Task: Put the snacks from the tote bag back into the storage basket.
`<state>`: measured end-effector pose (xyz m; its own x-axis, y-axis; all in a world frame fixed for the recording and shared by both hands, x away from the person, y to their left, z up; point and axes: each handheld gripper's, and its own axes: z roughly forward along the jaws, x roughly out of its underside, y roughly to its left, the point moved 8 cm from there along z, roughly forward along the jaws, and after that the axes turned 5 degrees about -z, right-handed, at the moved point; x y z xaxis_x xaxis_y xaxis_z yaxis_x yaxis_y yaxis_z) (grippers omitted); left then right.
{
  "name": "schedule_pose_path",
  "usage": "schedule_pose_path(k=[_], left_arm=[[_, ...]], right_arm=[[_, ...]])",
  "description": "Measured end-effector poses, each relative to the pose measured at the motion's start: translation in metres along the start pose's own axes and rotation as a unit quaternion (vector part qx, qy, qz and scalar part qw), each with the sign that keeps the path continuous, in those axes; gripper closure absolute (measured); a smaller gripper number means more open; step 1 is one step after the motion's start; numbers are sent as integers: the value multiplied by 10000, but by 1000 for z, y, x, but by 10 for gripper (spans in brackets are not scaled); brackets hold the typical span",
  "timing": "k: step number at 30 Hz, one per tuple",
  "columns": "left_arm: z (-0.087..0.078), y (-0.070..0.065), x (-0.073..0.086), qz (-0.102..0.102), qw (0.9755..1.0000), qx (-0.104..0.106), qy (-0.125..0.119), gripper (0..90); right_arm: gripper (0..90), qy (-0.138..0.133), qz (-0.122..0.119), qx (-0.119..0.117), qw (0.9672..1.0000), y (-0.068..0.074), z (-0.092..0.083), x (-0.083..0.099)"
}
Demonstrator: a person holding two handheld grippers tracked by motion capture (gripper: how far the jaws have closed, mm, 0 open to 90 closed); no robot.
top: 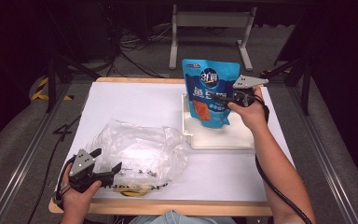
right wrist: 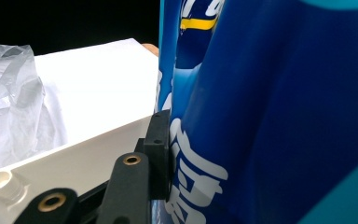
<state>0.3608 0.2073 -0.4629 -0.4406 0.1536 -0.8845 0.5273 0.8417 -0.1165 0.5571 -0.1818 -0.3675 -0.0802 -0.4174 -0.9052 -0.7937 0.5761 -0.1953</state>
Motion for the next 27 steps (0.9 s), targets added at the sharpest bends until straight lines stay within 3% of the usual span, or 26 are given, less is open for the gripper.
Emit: schedule_pose_path(k=[20,24,27], left_arm=[[2,0,1,6,10000,-7,41,111],[2,0,1,-17,10000,4,40,111],[4,-1,0,-24,10000,21,43,111]], right_arm=[[595,104,135,-47,9998,-4,-9,11],[492,13,162,110,9998,-5,-13,3],[438,-12,194,102,9998,-5,-17,-1]])
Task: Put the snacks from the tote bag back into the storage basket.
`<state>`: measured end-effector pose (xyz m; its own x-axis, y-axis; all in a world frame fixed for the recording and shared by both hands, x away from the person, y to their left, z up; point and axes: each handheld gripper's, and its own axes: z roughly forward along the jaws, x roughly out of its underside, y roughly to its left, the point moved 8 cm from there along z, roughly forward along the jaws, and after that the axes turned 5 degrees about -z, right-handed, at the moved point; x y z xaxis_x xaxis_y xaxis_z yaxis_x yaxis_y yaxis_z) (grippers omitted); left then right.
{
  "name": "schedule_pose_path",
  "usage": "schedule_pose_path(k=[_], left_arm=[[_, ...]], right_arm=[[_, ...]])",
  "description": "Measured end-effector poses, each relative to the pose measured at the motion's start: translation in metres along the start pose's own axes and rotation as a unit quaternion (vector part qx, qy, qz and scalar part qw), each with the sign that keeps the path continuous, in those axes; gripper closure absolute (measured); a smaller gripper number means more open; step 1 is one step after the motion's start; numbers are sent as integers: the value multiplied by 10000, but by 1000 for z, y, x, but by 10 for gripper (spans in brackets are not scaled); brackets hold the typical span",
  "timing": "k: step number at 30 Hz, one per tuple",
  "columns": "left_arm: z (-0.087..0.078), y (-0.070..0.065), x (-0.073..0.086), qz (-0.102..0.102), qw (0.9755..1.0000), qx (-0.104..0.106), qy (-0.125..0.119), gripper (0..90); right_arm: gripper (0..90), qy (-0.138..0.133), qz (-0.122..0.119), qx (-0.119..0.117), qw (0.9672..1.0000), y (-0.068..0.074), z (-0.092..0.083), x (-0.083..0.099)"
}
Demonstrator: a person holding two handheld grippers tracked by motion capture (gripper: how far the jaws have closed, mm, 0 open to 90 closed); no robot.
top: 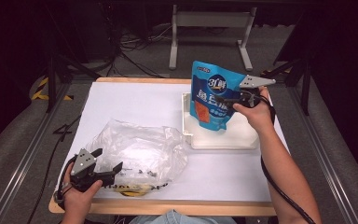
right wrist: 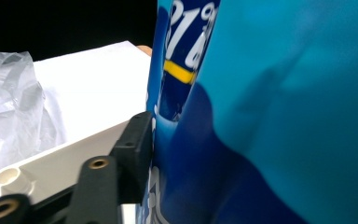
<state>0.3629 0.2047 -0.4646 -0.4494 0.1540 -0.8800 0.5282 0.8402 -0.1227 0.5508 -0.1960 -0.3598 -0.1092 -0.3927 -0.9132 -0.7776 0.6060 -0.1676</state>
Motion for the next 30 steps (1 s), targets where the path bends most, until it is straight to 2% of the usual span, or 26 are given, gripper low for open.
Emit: schedule_pose_path(k=[2,5,11,19,27,30], left_arm=[[0,0,0,9,10000,-4,-2,111],[1,0,0,12,10000,12,14,111],[2,-1,-1,12,10000,22,2,111],[2,-2,0,24,10000,34,31,111],[3,-2,0,41,10000,30,48,111],[3,-2,-1,41,10000,46,43,111]], right_arm=[[418,-10,1,1,10000,0,-1,-1],[334,-39,13,16,10000,1,-9,-6],[279,-90,19,80,9999,-1,-24,-12],[255,-122,98,205,9997,-3,-52,-13],[233,-145,276,280,9991,5,-82,-11],[223,-76,337,276,9990,11,-90,-10]])
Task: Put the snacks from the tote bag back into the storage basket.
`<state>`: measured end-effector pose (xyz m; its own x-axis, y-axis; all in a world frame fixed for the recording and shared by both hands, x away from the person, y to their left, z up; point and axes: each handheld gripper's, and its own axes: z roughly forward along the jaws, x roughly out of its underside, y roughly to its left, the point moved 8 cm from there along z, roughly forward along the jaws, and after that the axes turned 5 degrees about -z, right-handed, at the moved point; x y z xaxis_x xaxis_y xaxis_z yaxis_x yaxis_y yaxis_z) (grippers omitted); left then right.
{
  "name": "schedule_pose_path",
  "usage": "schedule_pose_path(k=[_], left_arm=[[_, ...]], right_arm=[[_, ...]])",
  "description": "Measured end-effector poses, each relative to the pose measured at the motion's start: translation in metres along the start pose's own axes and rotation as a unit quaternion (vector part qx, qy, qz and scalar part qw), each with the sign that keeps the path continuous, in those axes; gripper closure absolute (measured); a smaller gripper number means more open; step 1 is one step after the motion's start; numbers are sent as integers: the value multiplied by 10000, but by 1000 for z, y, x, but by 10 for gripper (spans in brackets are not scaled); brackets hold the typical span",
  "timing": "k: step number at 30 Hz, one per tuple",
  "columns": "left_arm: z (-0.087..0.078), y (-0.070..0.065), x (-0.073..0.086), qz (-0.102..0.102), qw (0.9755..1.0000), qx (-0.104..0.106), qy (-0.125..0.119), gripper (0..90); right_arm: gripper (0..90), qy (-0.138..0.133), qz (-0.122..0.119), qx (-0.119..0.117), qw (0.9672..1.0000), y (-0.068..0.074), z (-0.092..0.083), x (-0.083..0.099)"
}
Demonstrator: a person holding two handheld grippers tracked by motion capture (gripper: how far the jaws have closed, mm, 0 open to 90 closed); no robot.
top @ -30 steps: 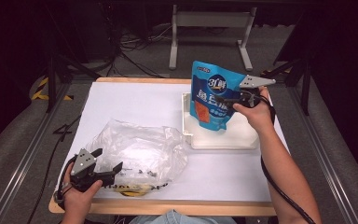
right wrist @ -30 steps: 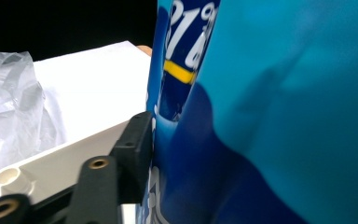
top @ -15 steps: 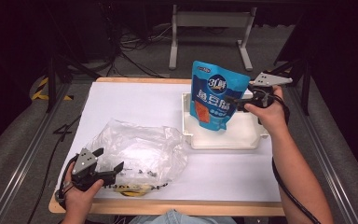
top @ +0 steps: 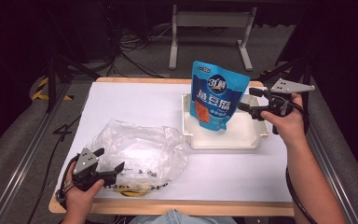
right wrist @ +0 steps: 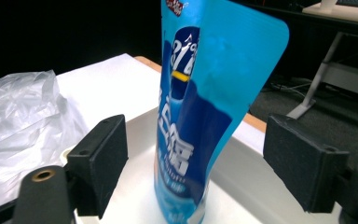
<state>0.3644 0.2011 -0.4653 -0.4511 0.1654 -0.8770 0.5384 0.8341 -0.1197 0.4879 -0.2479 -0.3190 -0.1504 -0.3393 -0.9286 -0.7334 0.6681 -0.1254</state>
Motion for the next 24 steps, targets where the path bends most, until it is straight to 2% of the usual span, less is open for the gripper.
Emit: schedule_pose_path(k=[4,9,12,19,20,24], left_arm=[[0,0,0,14,10000,-1,-9,111],[-1,-1,0,26,10000,3,-11,110],[0,-1,0,9,10000,19,7,110],[0,-2,0,29,10000,32,16,109],[0,-2,0,22,10000,32,14,110],[0,-2,0,9,10000,26,-1,109]], right_arm=[[215,77,36,-11,10000,7,-10,3],[200,312,40,-72,9995,20,-25,10],[193,374,33,-224,9990,31,-31,13],[168,527,-105,-382,9978,49,-38,18],[154,620,-85,-483,9969,55,-39,21],[152,722,-9,-623,9954,65,-39,27]])
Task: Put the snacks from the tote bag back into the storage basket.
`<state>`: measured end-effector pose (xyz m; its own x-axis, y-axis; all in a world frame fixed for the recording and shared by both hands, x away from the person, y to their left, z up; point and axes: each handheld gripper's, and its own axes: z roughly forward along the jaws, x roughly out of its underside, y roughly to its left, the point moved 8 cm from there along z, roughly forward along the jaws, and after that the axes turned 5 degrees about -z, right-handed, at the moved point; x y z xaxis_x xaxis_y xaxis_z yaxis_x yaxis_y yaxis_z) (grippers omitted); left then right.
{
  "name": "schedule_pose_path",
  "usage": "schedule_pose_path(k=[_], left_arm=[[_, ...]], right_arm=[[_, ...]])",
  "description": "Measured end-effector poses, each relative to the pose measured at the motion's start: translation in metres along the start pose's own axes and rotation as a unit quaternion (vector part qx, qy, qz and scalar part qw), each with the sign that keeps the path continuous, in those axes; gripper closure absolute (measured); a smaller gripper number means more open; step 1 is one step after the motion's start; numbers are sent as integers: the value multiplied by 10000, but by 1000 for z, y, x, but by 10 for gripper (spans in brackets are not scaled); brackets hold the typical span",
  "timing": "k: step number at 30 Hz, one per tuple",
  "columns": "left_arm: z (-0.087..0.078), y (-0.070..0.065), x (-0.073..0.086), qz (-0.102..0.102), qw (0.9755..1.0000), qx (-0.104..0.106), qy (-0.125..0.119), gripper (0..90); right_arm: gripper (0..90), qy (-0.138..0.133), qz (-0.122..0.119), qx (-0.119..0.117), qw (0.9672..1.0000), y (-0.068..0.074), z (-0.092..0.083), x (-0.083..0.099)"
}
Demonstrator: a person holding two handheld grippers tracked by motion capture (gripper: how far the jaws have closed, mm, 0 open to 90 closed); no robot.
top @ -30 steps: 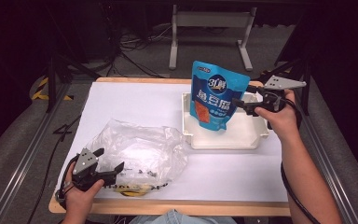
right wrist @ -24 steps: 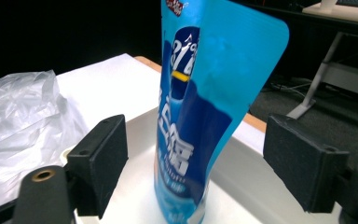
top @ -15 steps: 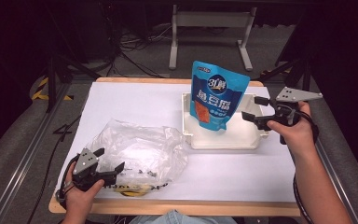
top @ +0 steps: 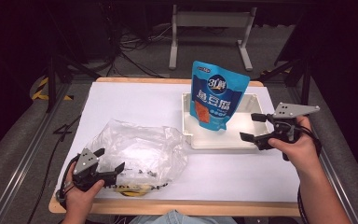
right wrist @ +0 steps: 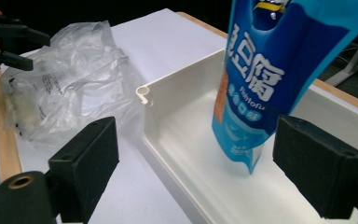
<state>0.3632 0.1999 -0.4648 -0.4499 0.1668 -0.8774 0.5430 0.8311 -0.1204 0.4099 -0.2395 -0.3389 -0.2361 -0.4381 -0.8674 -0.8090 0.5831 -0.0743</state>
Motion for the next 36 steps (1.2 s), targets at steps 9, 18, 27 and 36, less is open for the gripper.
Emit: schedule_pose_path(k=[9,18,27,36], left_arm=[[0,0,0,6,10000,1,-13,109],[-1,1,0,3,10000,-13,-19,109],[-2,1,-1,-10,10000,-17,-41,109],[-1,0,-1,-13,10000,12,-25,109]], right_arm=[[132,167,-135,-198,9996,19,7,11],[110,285,-320,-342,9985,33,21,33],[100,259,-403,-436,9979,44,37,57],[100,172,-310,-306,9989,46,51,84]])
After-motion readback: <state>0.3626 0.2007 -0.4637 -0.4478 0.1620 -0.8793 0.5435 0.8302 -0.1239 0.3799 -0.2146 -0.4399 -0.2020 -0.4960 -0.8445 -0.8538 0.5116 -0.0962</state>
